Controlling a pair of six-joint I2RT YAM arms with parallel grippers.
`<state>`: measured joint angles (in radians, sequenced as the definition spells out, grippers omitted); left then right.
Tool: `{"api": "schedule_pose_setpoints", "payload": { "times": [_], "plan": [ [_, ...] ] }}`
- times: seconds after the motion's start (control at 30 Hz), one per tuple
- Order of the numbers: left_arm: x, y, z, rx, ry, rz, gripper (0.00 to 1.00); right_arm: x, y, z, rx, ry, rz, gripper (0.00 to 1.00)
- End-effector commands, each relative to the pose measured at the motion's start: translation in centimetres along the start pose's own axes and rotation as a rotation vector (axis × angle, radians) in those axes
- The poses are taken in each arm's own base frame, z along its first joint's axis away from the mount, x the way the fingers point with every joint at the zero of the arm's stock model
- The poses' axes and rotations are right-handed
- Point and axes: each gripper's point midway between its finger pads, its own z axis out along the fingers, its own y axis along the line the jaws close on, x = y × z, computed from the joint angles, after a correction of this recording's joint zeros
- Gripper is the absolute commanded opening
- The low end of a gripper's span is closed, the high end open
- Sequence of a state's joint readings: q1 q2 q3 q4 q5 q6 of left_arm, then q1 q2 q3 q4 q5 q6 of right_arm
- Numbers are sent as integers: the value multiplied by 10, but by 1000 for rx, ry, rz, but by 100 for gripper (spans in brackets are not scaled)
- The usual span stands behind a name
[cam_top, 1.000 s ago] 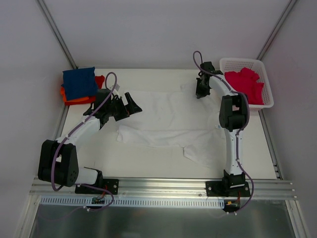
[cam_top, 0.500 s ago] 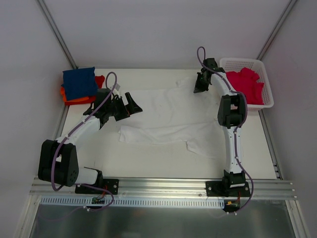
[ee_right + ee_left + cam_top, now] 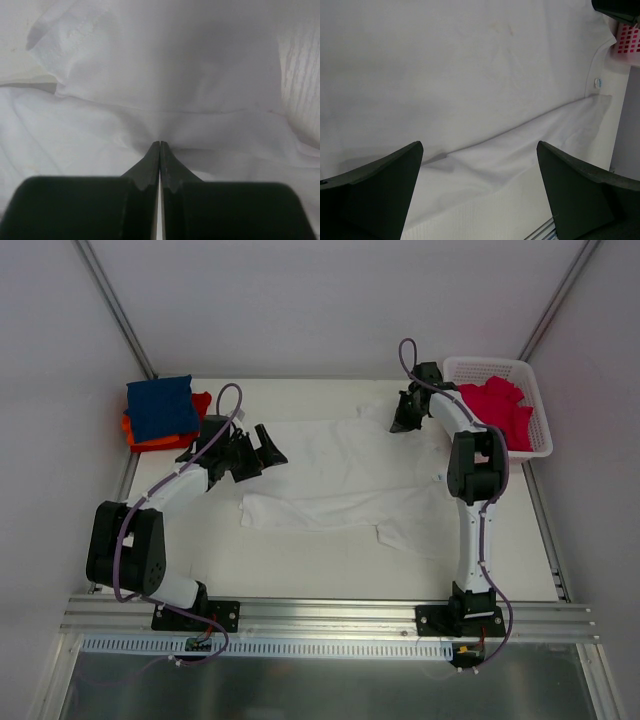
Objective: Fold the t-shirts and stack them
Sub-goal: Flatten the tshirt out
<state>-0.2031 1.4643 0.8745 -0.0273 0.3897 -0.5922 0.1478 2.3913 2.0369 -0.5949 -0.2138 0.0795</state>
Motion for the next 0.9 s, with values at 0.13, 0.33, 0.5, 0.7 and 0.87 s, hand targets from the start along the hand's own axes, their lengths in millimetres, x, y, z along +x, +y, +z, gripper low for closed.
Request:
{"api": "schedule_pose_setpoints", "payload": {
  "times": [0.13,0.33,0.5,0.7,0.87],
  "plan": [
    [-16,-5,6,1,-32,28,99,-9,26,-38,-49,-75,-18,0],
    [-38,11,19,-95,-89,64,99,-6,26,-40,-35,-79,-44,0],
    [-68,18,28,-161,-158,71,99,-25,37,-62,-60,-159,-110,0],
    [-93,36,32,-211,-204,43,99,-56,44,-84,-54,-257,-168,5],
    [-115,59,38,-219,-261,-4,99,-75,40,-80,-61,-279,-165,25]
  ]
}}
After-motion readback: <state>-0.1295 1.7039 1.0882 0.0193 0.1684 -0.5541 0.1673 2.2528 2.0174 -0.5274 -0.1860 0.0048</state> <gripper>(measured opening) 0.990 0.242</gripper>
